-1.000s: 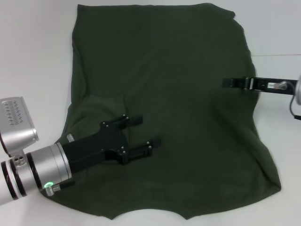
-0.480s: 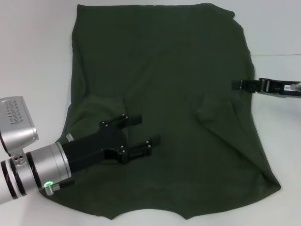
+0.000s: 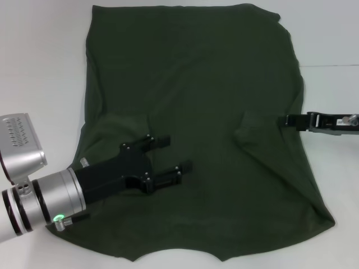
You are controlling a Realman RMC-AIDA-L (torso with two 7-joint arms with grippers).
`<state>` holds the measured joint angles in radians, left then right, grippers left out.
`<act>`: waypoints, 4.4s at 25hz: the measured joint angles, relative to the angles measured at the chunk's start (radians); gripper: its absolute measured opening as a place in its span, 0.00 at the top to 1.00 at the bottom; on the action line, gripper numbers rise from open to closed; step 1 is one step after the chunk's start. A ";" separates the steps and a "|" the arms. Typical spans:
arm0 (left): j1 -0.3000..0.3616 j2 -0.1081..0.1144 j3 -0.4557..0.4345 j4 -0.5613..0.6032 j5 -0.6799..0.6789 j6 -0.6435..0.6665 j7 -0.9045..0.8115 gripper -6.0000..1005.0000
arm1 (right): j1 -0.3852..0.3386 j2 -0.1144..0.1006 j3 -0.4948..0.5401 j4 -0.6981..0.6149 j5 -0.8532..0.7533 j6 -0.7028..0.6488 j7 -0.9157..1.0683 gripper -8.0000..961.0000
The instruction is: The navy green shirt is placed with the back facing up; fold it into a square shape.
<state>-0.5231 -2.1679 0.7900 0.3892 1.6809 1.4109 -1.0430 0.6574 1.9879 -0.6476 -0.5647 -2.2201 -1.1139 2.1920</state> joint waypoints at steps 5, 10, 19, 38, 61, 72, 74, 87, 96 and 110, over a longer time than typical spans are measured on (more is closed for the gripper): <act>0.000 0.002 0.000 0.001 0.000 -0.002 0.000 0.18 | 0.007 0.035 -0.005 0.014 0.000 0.077 -0.034 0.25; 0.003 0.003 0.000 0.003 -0.001 -0.004 0.002 0.18 | 0.015 0.049 -0.012 0.042 0.000 0.144 -0.060 0.25; 0.001 0.004 0.000 0.004 -0.001 -0.004 0.002 0.18 | 0.032 0.071 -0.012 0.066 0.006 0.196 -0.098 0.25; 0.000 0.002 0.000 0.003 -0.001 -0.004 0.001 0.18 | 0.041 0.073 -0.060 0.089 0.006 0.206 -0.106 0.29; 0.007 0.005 -0.002 0.019 -0.027 -0.020 0.001 0.18 | 0.047 0.075 -0.054 0.077 0.011 0.041 -0.139 0.34; 0.020 0.007 -0.002 0.034 -0.027 -0.021 0.001 0.18 | 0.080 0.090 -0.057 0.077 0.013 -0.024 -0.137 0.35; 0.021 0.007 -0.002 0.034 -0.027 -0.021 0.000 0.18 | 0.078 0.092 -0.052 0.072 0.023 -0.026 -0.139 0.35; 0.021 0.006 -0.001 0.034 -0.027 -0.020 0.000 0.18 | 0.000 0.060 -0.013 0.012 0.048 0.013 -0.117 0.35; 0.016 0.005 -0.002 0.034 -0.027 -0.015 0.000 0.18 | -0.005 0.055 -0.010 0.043 0.041 0.120 -0.108 0.35; 0.018 0.005 -0.001 0.034 -0.027 -0.015 0.000 0.18 | 0.003 0.069 -0.040 0.077 0.040 0.187 -0.115 0.36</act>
<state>-0.5054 -2.1630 0.7885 0.4234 1.6536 1.3960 -1.0431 0.6601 2.0567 -0.6872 -0.4879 -2.1798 -0.9268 2.0768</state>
